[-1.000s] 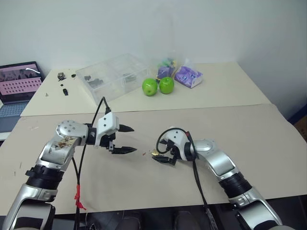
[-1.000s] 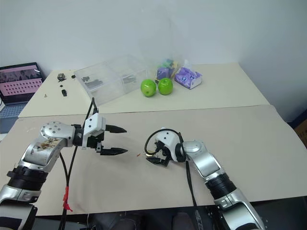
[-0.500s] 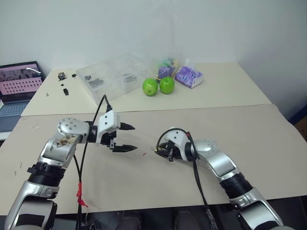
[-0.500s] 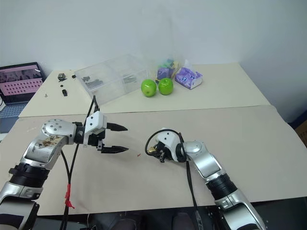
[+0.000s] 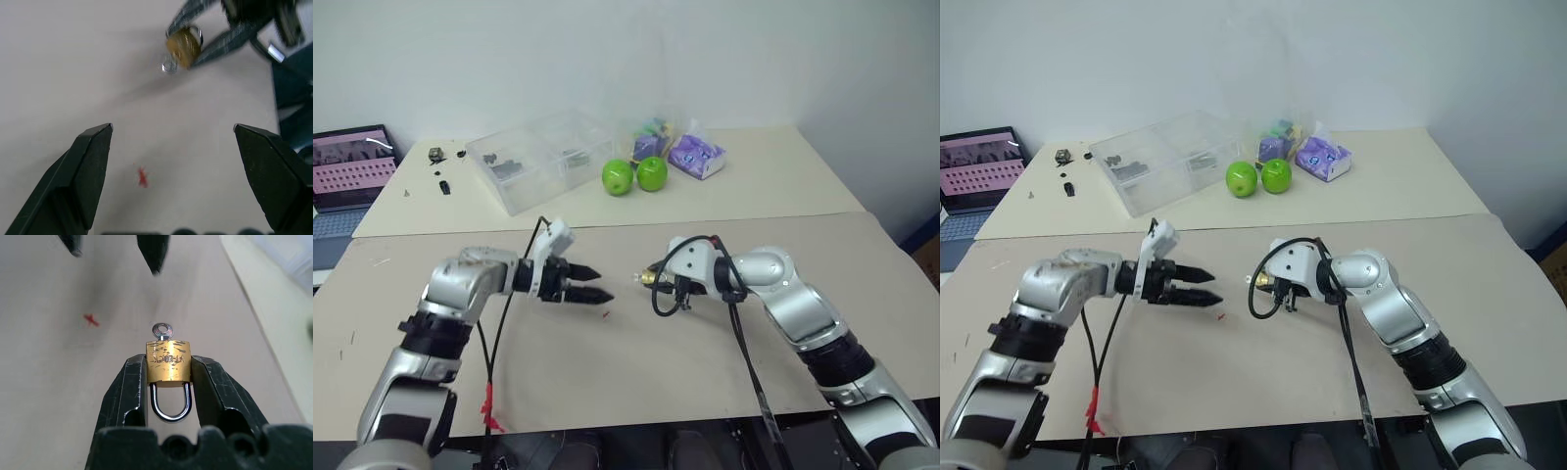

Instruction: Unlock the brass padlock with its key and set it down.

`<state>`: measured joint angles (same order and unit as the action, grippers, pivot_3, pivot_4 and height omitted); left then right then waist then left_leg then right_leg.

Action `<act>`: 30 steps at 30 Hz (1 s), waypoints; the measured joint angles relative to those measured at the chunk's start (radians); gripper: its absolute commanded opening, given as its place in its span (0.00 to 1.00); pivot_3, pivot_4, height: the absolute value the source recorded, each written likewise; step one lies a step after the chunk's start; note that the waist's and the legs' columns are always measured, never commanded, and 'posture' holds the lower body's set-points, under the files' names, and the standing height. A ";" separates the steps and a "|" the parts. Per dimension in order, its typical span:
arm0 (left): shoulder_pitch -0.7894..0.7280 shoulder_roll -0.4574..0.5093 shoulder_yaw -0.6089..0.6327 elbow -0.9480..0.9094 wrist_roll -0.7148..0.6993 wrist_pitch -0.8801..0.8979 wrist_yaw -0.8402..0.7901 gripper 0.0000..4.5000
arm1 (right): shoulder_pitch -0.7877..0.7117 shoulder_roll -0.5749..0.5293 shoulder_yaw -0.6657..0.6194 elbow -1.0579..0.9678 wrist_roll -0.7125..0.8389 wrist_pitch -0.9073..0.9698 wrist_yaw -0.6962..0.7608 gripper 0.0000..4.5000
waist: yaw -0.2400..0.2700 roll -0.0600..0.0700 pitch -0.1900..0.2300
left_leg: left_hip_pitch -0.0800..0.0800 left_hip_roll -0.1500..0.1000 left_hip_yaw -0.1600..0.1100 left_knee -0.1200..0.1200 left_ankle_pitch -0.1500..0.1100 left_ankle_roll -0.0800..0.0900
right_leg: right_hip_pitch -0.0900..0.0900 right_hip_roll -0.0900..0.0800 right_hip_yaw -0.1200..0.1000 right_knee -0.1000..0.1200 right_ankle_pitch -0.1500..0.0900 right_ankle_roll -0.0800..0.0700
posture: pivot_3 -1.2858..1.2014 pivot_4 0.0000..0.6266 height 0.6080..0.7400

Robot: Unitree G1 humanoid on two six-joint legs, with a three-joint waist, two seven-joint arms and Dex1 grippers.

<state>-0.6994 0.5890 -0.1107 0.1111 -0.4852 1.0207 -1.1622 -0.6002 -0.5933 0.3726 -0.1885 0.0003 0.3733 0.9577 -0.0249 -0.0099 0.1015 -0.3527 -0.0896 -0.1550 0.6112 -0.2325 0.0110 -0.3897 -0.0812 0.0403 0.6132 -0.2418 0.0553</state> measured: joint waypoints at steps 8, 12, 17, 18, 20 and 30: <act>-0.047 -0.054 0.054 -0.008 -0.103 0.140 0.060 0.39 | 0.019 -0.011 -0.002 -0.042 0.000 0.004 -0.002 0.20 | -0.002 0.000 0.000 | 0.000 0.000 0.001 -0.001 0.000 -0.002 | -0.001 -0.001 0.003 -0.001 0.000 0.000 | 0.52 0.24 1.00; -0.034 -0.054 0.032 -0.033 -0.106 0.139 0.069 0.39 | 0.019 -0.015 -0.003 -0.059 0.000 0.013 -0.004 0.20 | 0.002 0.000 0.000 | 0.000 0.000 0.001 -0.001 0.000 -0.002 | -0.001 -0.001 0.003 -0.001 0.000 -0.001 | 0.52 0.24 1.00; -0.032 -0.054 0.021 -0.033 -0.106 0.138 0.080 0.39 | 0.019 -0.019 -0.015 -0.066 0.008 0.037 -0.003 0.20 | 0.010 0.000 0.000 | 0.000 0.000 0.002 -0.001 0.000 -0.003 | -0.001 -0.001 0.003 -0.001 0.001 -0.001 | 0.52 0.24 1.00; -0.032 -0.054 0.021 -0.033 -0.106 0.138 0.081 0.39 | 0.019 -0.019 -0.025 -0.069 0.017 0.044 -0.001 0.20 | 0.010 0.000 0.000 | 0.000 0.000 0.002 -0.001 0.000 -0.003 | -0.001 -0.001 0.003 -0.001 0.001 -0.001 | 0.52 0.24 1.00; -0.032 -0.054 0.021 -0.033 -0.107 0.137 0.082 0.39 | 0.016 -0.022 -0.043 -0.079 0.026 0.053 0.001 0.20 | 0.011 0.000 0.000 | 0.000 0.000 0.002 -0.001 0.000 -0.003 | -0.001 -0.001 0.003 -0.001 0.001 -0.001 | 0.52 0.24 1.00; -0.056 -0.057 0.055 -0.006 -0.179 0.176 0.082 0.39 | 0.041 -0.074 -0.113 -0.132 0.060 0.022 0.018 0.20 | 0.011 0.000 0.000 | -0.001 0.000 0.002 -0.001 0.000 -0.003 | -0.001 -0.002 0.003 -0.002 0.001 -0.001 | 0.52 0.24 1.00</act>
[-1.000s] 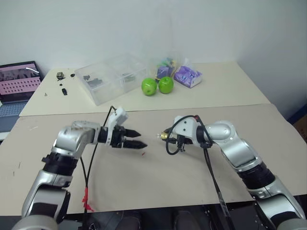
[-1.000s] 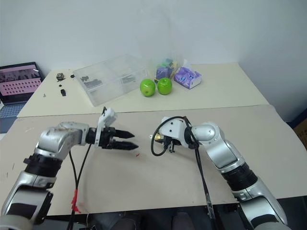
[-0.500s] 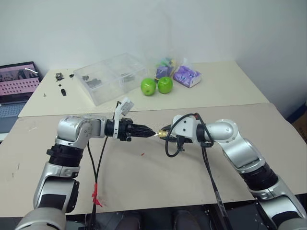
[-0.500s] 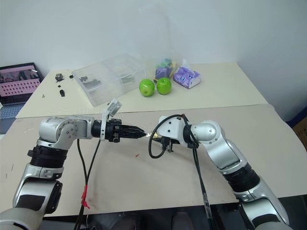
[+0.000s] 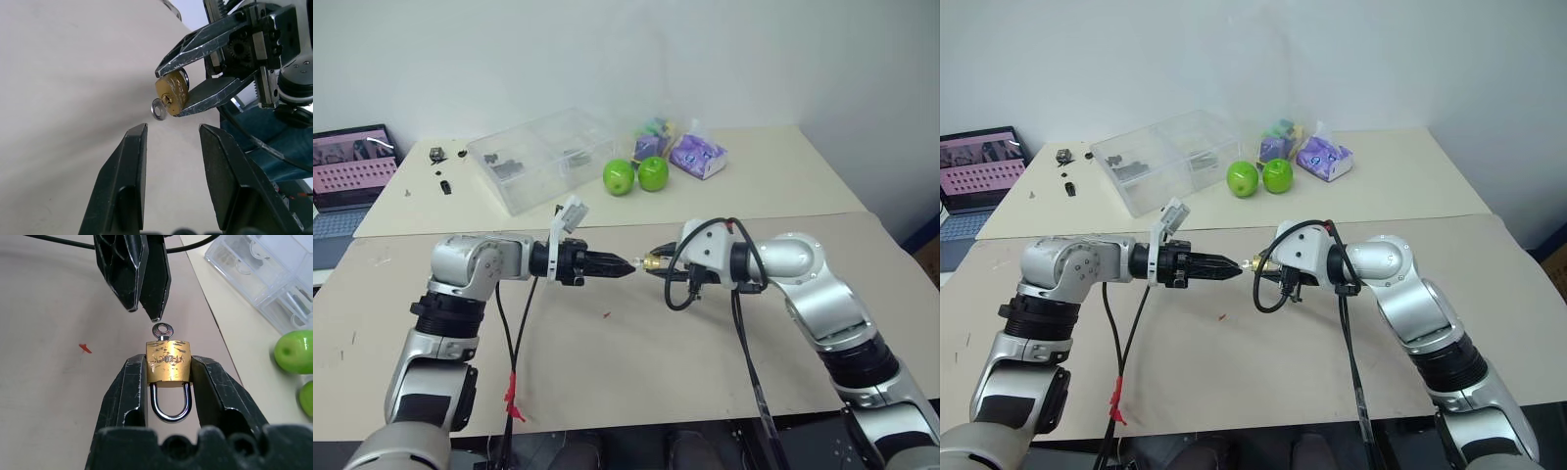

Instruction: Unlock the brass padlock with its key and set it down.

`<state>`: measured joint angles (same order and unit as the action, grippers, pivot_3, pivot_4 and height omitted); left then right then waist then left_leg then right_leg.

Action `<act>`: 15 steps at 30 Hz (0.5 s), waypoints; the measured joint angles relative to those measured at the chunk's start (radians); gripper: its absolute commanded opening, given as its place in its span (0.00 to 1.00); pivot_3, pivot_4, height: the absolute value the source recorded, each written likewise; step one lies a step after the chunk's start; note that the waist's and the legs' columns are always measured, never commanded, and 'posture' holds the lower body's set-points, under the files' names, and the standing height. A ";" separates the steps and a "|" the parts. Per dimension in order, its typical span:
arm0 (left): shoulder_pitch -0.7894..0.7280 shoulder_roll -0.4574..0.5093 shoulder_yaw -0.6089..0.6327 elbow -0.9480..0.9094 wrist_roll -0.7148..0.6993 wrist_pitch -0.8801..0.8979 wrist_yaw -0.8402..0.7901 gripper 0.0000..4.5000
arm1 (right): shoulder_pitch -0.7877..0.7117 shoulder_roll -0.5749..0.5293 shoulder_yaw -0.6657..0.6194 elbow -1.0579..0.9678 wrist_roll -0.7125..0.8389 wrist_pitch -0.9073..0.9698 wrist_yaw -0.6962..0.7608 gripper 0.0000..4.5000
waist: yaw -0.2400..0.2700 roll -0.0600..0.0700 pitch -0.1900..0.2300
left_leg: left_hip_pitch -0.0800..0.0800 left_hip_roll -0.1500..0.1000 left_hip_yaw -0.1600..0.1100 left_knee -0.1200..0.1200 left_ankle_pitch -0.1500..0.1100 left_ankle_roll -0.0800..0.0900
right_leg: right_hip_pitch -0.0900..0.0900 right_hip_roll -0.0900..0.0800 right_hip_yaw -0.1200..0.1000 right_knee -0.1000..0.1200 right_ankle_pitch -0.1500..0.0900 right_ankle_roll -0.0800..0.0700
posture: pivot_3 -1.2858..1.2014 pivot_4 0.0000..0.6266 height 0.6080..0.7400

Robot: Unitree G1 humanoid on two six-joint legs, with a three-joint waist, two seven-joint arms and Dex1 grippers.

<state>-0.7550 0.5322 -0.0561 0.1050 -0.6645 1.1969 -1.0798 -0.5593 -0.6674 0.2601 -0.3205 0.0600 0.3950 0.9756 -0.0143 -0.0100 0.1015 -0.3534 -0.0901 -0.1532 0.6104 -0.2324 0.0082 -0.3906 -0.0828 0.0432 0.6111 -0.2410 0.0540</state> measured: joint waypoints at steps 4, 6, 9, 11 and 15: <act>-0.028 0.048 0.067 0.054 -0.078 0.111 -0.020 0.39 | 0.114 -0.085 0.001 0.116 -0.171 -0.322 -0.111 0.20 | 0.000 0.000 0.000 | 0.000 -0.001 0.001 0.000 0.000 0.000 | -0.001 0.000 -0.001 0.000 0.000 0.000 | 0.52 0.24 1.00; -0.033 0.062 0.089 0.059 -0.095 0.134 -0.028 0.39 | 0.129 -0.089 0.001 0.162 -0.216 -0.408 -0.146 0.20 | -0.002 0.000 0.000 | 0.001 -0.001 0.002 0.000 0.001 -0.002 | -0.001 0.000 0.000 0.001 0.000 0.000 | 0.52 0.24 1.00; -0.029 0.059 0.082 0.059 -0.116 0.142 -0.031 0.39 | 0.123 -0.070 -0.002 0.168 -0.226 -0.492 -0.175 0.20 | -0.010 0.000 0.000 | 0.001 0.001 0.002 0.000 0.001 -0.002 | -0.001 0.002 0.001 0.001 0.000 0.000 | 0.52 0.24 1.00; -0.018 0.058 0.074 0.054 -0.123 0.142 -0.033 0.39 | 0.104 -0.053 -0.003 0.163 -0.219 -0.498 -0.174 0.20 | -0.012 0.000 0.000 | 0.001 0.001 0.002 0.000 0.001 -0.002 | -0.001 0.002 0.001 0.001 0.000 0.000 | 0.52 0.24 1.00; 0.003 0.055 0.048 0.049 -0.126 0.140 -0.037 0.39 | 0.089 -0.032 -0.007 0.124 -0.190 -0.479 -0.162 0.20 | -0.007 0.000 0.000 | 0.001 0.001 0.001 0.000 0.001 -0.002 | 0.000 0.002 0.001 0.001 0.000 -0.001 | 0.52 0.24 1.00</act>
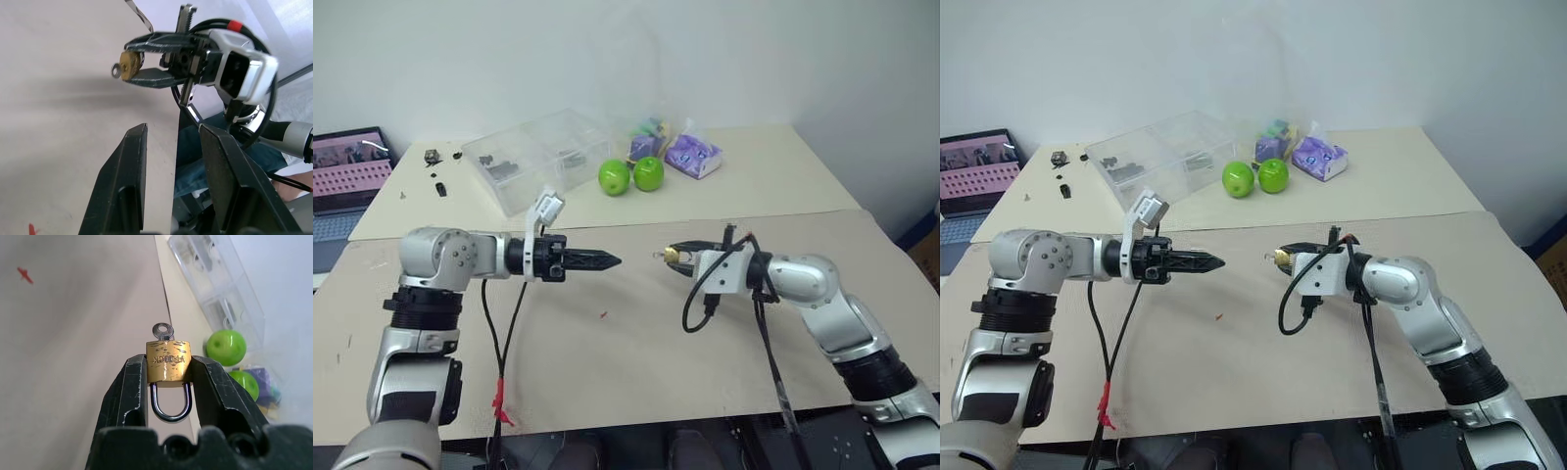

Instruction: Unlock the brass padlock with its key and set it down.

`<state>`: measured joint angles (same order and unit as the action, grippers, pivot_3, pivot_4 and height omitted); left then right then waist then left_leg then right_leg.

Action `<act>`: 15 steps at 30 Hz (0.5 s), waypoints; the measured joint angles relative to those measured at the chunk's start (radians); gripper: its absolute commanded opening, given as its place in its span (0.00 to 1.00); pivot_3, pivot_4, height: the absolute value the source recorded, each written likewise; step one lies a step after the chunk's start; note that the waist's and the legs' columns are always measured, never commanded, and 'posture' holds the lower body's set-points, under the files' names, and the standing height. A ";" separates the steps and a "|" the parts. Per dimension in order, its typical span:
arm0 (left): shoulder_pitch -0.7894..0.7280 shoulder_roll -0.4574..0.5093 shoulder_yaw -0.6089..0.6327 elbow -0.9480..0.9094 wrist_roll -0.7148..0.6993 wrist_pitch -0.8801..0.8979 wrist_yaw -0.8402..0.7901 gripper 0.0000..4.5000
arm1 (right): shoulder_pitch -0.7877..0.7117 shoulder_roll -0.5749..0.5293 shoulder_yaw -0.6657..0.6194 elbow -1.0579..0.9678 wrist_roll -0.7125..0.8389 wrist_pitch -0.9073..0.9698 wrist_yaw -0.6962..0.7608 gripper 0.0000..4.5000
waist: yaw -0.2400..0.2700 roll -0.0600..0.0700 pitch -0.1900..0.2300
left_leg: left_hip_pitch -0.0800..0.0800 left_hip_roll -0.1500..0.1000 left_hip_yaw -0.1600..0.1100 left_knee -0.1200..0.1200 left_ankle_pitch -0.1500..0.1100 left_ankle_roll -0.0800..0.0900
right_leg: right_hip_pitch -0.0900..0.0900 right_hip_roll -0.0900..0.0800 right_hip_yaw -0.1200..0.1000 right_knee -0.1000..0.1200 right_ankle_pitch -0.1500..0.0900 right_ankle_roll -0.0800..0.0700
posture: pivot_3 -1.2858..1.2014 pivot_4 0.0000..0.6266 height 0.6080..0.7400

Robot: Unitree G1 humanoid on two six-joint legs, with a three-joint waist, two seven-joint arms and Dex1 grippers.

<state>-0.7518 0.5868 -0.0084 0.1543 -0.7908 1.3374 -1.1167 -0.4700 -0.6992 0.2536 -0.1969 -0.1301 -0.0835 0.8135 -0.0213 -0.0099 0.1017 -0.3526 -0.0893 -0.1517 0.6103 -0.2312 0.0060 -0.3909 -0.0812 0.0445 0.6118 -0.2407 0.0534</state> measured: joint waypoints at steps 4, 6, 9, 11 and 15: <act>0.000 -0.003 -0.022 0.000 0.000 -0.008 -0.008 0.39 | -0.021 0.007 -0.001 -0.062 0.037 0.061 0.026 0.20 | 0.005 0.000 0.000 | 0.000 -0.001 0.000 0.000 0.000 0.000 | 0.000 -0.001 0.000 0.000 0.000 0.000 | 0.52 0.24 1.00; -0.002 -0.003 -0.029 0.000 0.000 -0.011 -0.016 0.39 | -0.026 0.007 -0.008 -0.092 0.043 0.084 0.030 0.20 | 0.007 0.000 0.000 | 0.000 0.000 0.000 0.000 0.000 0.000 | 0.000 -0.001 0.000 -0.001 0.000 0.000 | 0.52 0.24 1.00; -0.013 -0.004 -0.041 0.000 0.000 -0.019 -0.028 0.39 | -0.026 0.007 -0.015 -0.103 0.055 0.113 0.032 0.20 | 0.007 0.000 0.000 | 0.000 -0.001 0.000 0.000 0.000 0.000 | 0.000 -0.001 0.000 0.000 0.000 0.000 | 0.52 0.24 1.00; -0.031 -0.004 -0.048 0.000 0.000 -0.027 -0.034 0.39 | -0.022 0.006 -0.020 -0.109 0.055 0.116 0.033 0.20 | 0.008 0.000 0.000 | 0.000 -0.001 0.000 0.000 0.000 0.000 | 0.000 -0.001 0.000 0.000 0.000 0.000 | 0.52 0.24 1.00; -0.043 -0.009 -0.052 0.009 0.000 -0.028 -0.043 0.39 | -0.011 0.006 -0.028 -0.125 0.065 0.133 0.037 0.20 | 0.007 0.000 0.000 | 0.000 0.000 0.000 0.000 0.000 0.000 | 0.000 0.000 0.000 0.000 0.000 0.000 | 0.52 0.24 1.00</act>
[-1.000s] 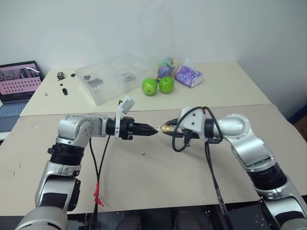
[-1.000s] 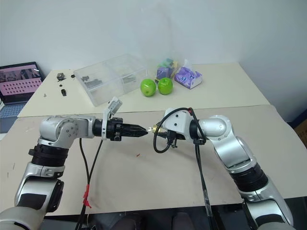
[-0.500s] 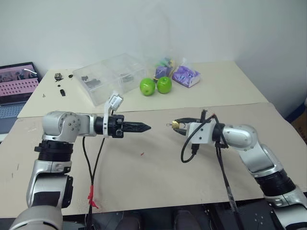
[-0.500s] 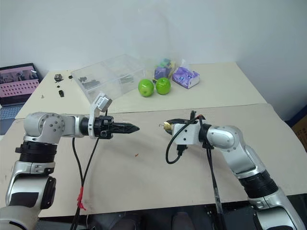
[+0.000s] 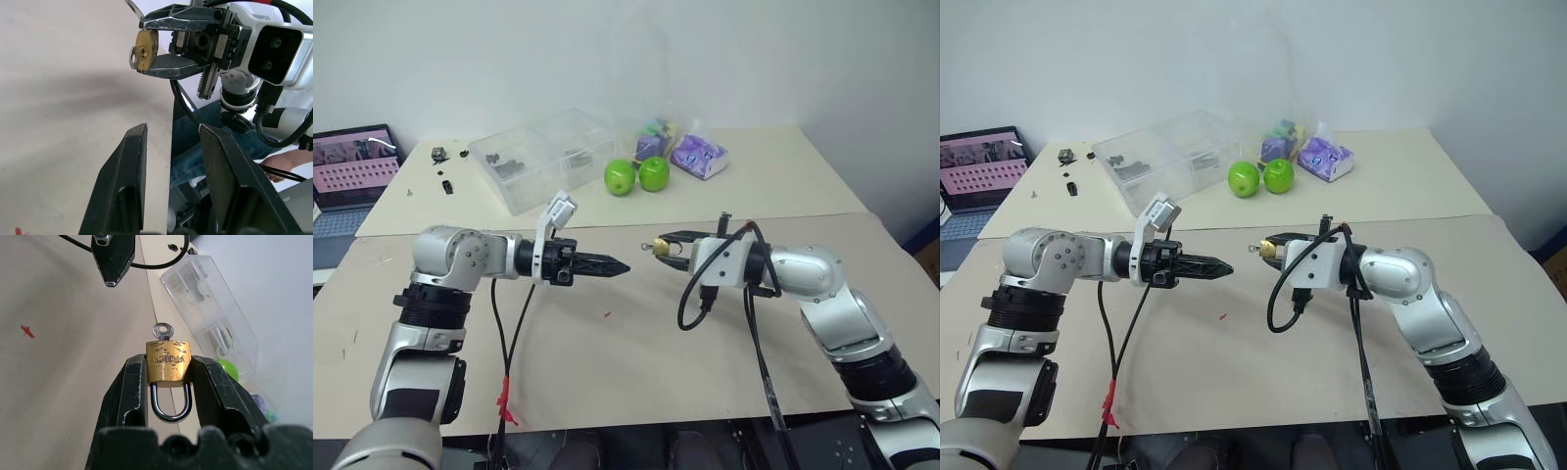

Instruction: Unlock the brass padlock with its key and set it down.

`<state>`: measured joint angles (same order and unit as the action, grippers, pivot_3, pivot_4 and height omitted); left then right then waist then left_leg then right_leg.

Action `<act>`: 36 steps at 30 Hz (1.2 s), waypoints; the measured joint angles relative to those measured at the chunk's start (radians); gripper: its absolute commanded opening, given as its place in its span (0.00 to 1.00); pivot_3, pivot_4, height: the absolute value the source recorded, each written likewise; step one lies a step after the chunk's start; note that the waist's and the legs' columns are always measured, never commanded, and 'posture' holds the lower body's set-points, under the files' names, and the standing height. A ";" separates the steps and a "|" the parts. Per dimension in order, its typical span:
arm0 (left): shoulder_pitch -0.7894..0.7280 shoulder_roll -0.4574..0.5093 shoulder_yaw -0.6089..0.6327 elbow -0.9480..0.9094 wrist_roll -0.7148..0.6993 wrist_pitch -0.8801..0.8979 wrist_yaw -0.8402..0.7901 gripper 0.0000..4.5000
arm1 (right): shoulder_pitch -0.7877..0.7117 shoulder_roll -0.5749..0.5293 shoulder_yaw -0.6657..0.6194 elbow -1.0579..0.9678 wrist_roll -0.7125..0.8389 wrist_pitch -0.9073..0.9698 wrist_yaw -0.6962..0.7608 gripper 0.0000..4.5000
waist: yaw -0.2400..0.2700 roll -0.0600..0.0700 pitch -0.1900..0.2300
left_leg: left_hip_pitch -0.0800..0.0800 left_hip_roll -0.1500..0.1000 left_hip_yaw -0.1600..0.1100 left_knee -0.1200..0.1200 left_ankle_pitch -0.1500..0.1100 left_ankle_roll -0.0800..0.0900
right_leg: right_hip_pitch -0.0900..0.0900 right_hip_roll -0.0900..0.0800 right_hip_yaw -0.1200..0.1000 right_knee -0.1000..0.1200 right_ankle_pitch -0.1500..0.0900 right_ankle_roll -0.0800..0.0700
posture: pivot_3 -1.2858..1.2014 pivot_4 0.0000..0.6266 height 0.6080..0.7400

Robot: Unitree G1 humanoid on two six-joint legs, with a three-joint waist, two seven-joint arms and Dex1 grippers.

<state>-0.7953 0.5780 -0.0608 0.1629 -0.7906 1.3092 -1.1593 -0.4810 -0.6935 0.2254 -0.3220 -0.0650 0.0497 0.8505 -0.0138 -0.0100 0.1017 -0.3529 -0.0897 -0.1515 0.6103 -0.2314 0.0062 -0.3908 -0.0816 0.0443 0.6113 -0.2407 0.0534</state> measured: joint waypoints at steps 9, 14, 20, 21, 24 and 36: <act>-0.038 -0.029 -0.001 0.008 -0.001 -0.002 -0.006 0.39 | 0.040 0.012 -0.004 -0.052 0.036 0.057 0.016 0.20 | -0.003 0.000 0.000 | 0.000 0.000 0.000 0.000 0.000 0.000 | 0.000 0.000 0.000 0.000 0.000 0.000 | 0.52 0.24 1.00; -0.038 -0.041 -0.008 0.009 0.001 -0.019 -0.012 0.39 | 0.040 0.026 -0.012 -0.096 0.084 0.137 0.017 0.20 | -0.001 0.000 0.000 | 0.000 0.000 0.000 0.000 0.000 0.000 | 0.000 0.000 0.000 0.000 0.000 0.000 | 0.52 0.24 1.00; -0.038 -0.041 -0.015 0.012 0.004 -0.030 -0.026 0.39 | -0.002 0.033 -0.061 -0.151 0.155 0.250 0.017 0.20 | -0.001 0.000 0.000 | 0.000 0.000 0.000 0.000 0.000 0.000 | 0.000 0.000 0.000 0.000 0.000 0.000 | 0.52 0.24 1.00; -0.038 -0.041 -0.015 0.013 0.004 -0.032 -0.029 0.39 | -0.006 0.030 -0.067 -0.162 0.165 0.261 0.017 0.20 | -0.001 0.000 0.000 | 0.000 0.000 0.000 0.000 0.000 0.000 | 0.000 0.000 0.000 0.000 0.000 0.000 | 0.52 0.24 1.00; -0.038 -0.041 -0.015 0.023 0.004 -0.040 -0.032 0.39 | -0.005 0.012 -0.082 -0.170 0.172 0.286 0.020 0.20 | 0.000 0.000 0.000 | 0.000 0.000 0.000 0.000 0.000 0.000 | 0.000 0.000 0.000 0.000 0.000 0.000 | 0.52 0.24 1.00; -0.092 -0.060 -0.013 -0.004 -0.026 -0.024 -0.032 0.39 | 0.022 -0.004 -0.085 -0.205 0.201 0.324 0.015 0.20 | 0.000 0.000 0.000 | 0.000 0.000 0.000 0.000 0.000 0.001 | 0.000 -0.001 0.000 -0.001 0.000 0.000 | 0.52 0.24 1.00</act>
<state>-0.8874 0.5183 -0.0735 0.1588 -0.8162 1.2847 -1.1910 -0.4588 -0.6974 0.1404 -0.5267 0.1355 0.3739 0.8654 -0.0140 -0.0102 0.1018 -0.3533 -0.0899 -0.1512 0.6105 -0.2317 0.0067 -0.3905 -0.0825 0.0442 0.6108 -0.2407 0.0534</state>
